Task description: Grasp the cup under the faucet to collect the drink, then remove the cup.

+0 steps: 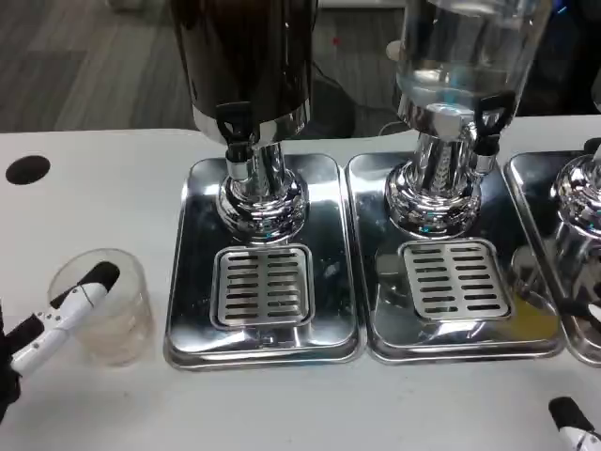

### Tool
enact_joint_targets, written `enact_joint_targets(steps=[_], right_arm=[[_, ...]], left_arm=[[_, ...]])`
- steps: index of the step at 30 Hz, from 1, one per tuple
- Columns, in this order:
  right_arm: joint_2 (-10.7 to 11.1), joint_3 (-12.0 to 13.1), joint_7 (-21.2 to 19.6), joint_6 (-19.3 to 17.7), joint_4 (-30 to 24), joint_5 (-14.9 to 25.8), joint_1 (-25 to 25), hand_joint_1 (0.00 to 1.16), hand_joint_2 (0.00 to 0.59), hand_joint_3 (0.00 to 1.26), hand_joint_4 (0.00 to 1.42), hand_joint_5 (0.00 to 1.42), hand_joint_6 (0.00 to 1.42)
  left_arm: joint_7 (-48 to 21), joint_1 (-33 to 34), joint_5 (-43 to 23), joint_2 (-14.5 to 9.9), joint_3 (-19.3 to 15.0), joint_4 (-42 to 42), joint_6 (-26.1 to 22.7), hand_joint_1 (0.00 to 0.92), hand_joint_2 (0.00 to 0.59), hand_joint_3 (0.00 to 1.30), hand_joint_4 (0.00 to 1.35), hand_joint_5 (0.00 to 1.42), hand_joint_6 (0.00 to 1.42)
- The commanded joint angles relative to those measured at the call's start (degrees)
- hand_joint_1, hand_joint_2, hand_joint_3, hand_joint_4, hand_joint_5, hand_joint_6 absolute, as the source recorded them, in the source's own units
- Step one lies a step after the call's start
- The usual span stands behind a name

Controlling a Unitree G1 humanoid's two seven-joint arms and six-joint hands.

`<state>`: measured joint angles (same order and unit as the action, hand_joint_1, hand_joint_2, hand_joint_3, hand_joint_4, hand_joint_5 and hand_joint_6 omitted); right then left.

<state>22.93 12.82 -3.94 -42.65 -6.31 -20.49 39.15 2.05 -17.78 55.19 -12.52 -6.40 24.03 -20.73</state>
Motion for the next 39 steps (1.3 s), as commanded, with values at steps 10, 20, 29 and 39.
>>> enact_joint_targets(steps=[10, 20, 29, 39], right_arm=[[1.4, 1.5, 2.2, -6.7, 4.6, 4.2, 0.8, 0.49, 0.339, 0.16, 0.00, 0.00, 0.00], [2.4, 1.9, 4.5, -9.2, 8.2, 7.0, -0.8, 0.51, 0.345, 0.17, 0.00, 0.00, 0.00], [2.2, 1.5, 6.0, -10.2, 9.6, 8.4, -2.3, 0.51, 0.345, 0.16, 0.00, 0.00, 0.00], [1.4, 0.7, 6.5, -10.7, 9.9, 7.8, -2.8, 0.51, 0.344, 0.15, 0.00, 0.00, 0.00]], left_arm=[[-3.3, 7.1, 9.4, -1.9, 10.0, -6.8, -7.2, 0.263, 0.043, 0.10, 0.11, 0.41, 0.59], [-5.6, 9.0, 12.6, -2.0, 13.6, -8.4, -10.8, 0.292, 0.047, 0.20, 0.26, 0.53, 0.67], [-6.3, 9.6, 13.6, -2.6, 14.7, -9.3, -12.3, 0.290, 0.058, 0.35, 0.41, 0.65, 0.75], [-3.2, 10.0, 13.6, -2.7, 15.4, -10.7, -11.9, 0.295, 0.073, 0.49, 0.59, 0.78, 0.84]])
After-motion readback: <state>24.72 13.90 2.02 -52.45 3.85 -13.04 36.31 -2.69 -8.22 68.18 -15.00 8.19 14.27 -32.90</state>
